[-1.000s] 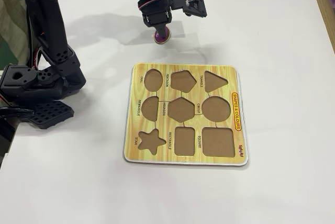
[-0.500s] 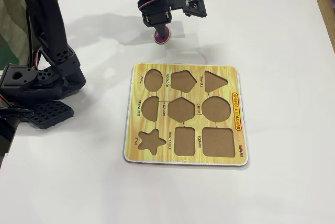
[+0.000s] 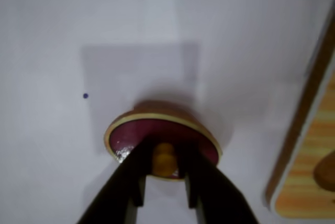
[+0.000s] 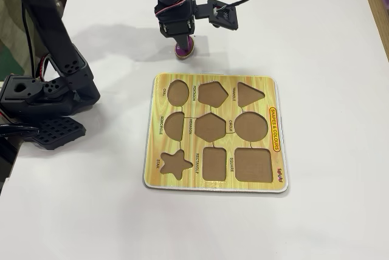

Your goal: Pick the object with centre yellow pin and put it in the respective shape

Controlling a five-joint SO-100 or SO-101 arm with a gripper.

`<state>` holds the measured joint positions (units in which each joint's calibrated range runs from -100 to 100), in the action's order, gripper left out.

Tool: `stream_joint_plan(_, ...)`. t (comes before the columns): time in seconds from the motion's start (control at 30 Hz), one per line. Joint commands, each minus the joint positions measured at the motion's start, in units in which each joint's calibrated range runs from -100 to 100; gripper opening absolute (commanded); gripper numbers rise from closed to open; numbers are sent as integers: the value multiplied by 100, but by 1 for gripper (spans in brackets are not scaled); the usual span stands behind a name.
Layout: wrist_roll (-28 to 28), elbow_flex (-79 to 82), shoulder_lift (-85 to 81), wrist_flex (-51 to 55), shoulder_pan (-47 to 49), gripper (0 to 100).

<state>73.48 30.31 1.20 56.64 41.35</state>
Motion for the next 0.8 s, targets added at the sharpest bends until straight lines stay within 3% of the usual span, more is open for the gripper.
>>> stream_joint_plan(0.0,-36,216,-723,-12,-316,1)
stream_joint_plan(0.77,-1286,1969,-2614,58,-1312,1)
